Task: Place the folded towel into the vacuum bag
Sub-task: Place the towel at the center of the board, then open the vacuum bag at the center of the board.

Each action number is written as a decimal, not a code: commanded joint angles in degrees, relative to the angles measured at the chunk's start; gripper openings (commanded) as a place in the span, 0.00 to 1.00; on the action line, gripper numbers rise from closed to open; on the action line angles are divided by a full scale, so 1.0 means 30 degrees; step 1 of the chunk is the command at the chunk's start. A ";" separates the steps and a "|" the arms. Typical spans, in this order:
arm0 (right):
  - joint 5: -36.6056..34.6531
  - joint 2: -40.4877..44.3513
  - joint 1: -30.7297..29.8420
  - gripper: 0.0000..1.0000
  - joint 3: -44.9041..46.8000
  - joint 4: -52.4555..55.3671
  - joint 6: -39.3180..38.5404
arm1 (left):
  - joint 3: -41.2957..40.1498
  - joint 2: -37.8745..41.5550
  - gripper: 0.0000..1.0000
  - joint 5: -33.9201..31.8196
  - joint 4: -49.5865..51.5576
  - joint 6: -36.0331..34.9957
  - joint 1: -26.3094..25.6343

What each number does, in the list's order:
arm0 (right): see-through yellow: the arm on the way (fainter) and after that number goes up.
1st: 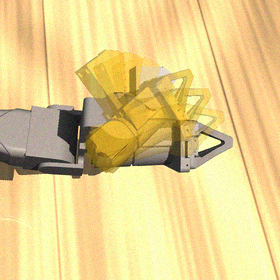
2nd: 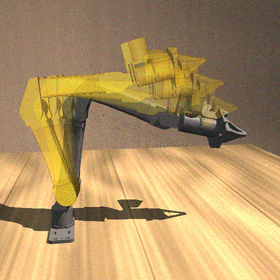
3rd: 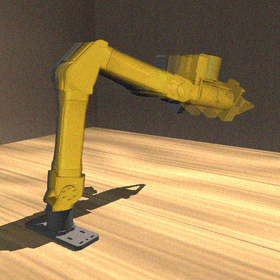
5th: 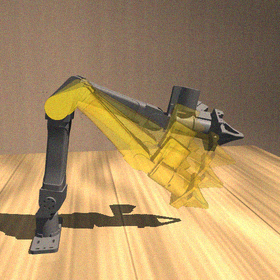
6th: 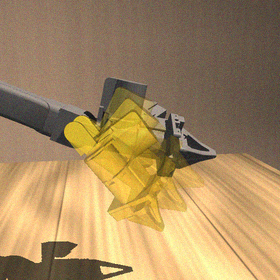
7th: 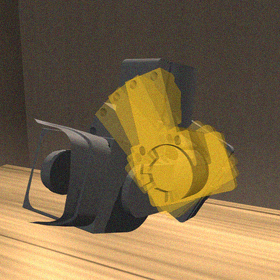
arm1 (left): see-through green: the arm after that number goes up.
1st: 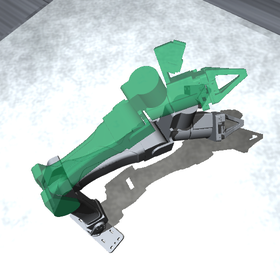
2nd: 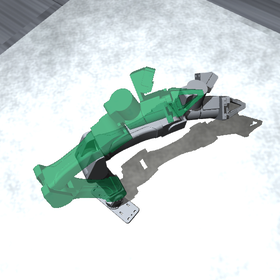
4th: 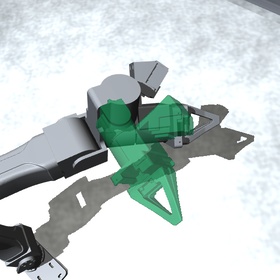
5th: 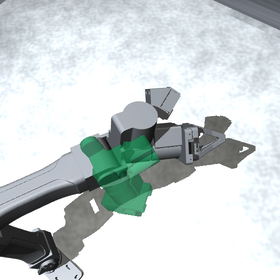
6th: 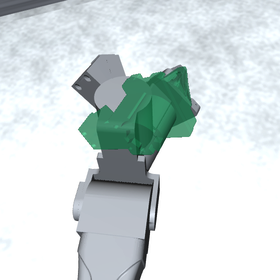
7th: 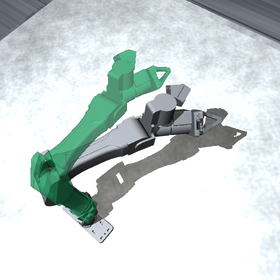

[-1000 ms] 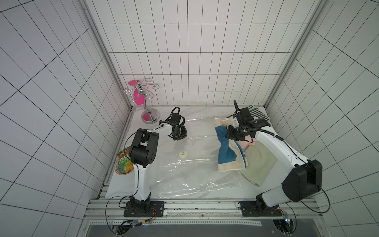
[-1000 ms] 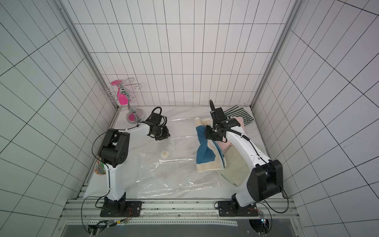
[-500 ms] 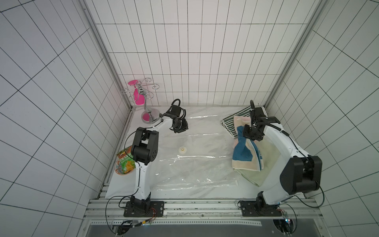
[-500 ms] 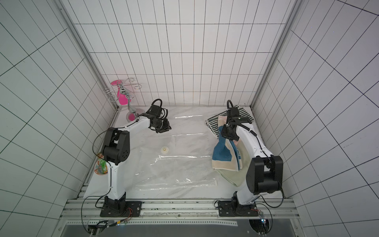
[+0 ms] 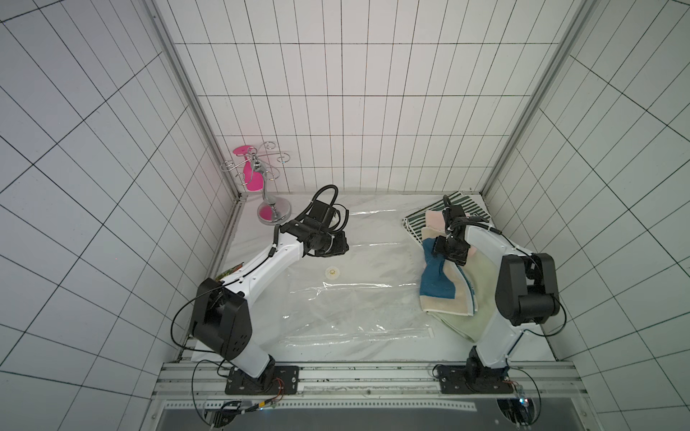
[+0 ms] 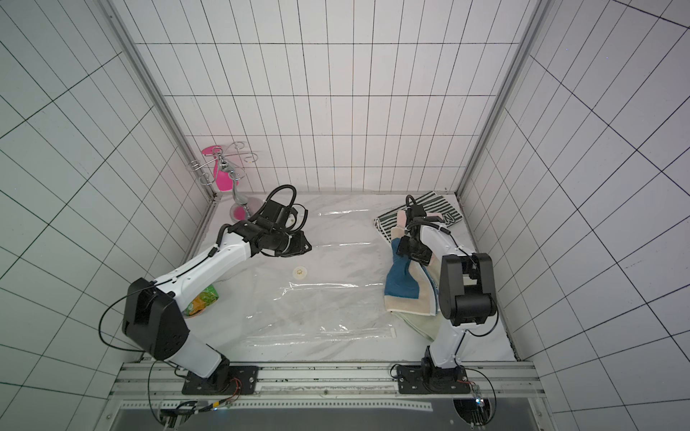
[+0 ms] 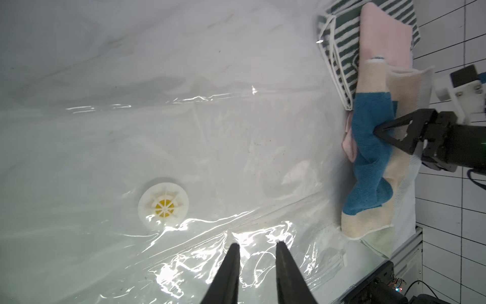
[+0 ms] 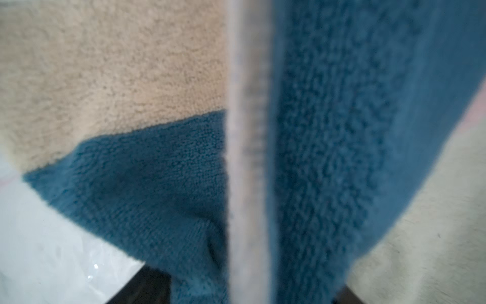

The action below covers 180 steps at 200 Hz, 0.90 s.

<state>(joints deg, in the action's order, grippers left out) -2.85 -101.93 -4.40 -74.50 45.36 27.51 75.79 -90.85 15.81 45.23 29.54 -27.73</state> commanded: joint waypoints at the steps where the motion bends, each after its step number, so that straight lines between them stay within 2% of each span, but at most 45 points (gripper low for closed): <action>1: -0.1065 0.2161 -0.0206 0.91 -0.0148 0.1900 -0.0182 | -0.0023 0.0583 0.27 -0.0047 0.0322 -0.0045 0.0100; 6: -0.1521 0.2689 -0.0515 1.00 -0.0302 0.2357 -0.0277 | -0.0209 0.0795 0.27 0.0043 0.0318 0.0008 0.0127; 27: -0.4352 0.4213 -0.2252 0.99 -0.0917 0.4585 -0.0441 | -0.1288 0.1685 0.27 0.0653 -0.0115 0.0394 0.0614; 60: -0.5054 0.6287 -0.4220 0.99 -0.0241 0.6142 -0.0204 | -0.1409 0.2011 0.27 0.0749 0.0595 0.0059 0.1350; 72: -0.4551 0.7035 -0.5700 1.00 0.0225 0.6358 -0.0219 | -0.1183 0.2141 0.27 0.0579 0.1115 -0.0157 0.1528; 89: -0.2753 0.7774 -0.8788 0.94 0.1519 0.6148 -0.0015 | -0.1286 0.2683 0.27 0.0216 0.1554 0.0108 0.2351; 107: -0.1186 0.8016 -1.2382 0.90 0.3005 0.5643 0.1806 | -0.1667 0.3472 0.27 0.0531 0.1621 0.0414 0.3511; 125: -0.0419 0.8019 -1.4758 0.89 0.4646 0.4849 0.4231 | -0.1836 0.4365 0.30 0.0351 0.1864 -0.0061 0.3338; 141: 0.0821 0.8474 -1.4999 0.86 0.6944 0.3691 0.5962 | -0.2274 0.5195 0.34 -0.0320 0.1885 -0.0531 0.2158; 158: 0.0510 0.9867 -1.4898 0.84 0.8822 0.3032 0.7308 | -0.3428 0.5699 0.38 -0.0798 0.1364 -0.0587 0.0858; 180: 0.1533 1.1574 -1.3124 0.82 1.0805 0.1982 0.8080 | -0.5052 0.5515 0.38 -0.0135 0.0383 0.0397 -0.0479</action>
<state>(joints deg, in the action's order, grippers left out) -1.50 -73.25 -48.36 -47.81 54.74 44.34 65.54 -73.23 15.27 48.56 29.04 -25.80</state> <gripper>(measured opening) 0.833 0.385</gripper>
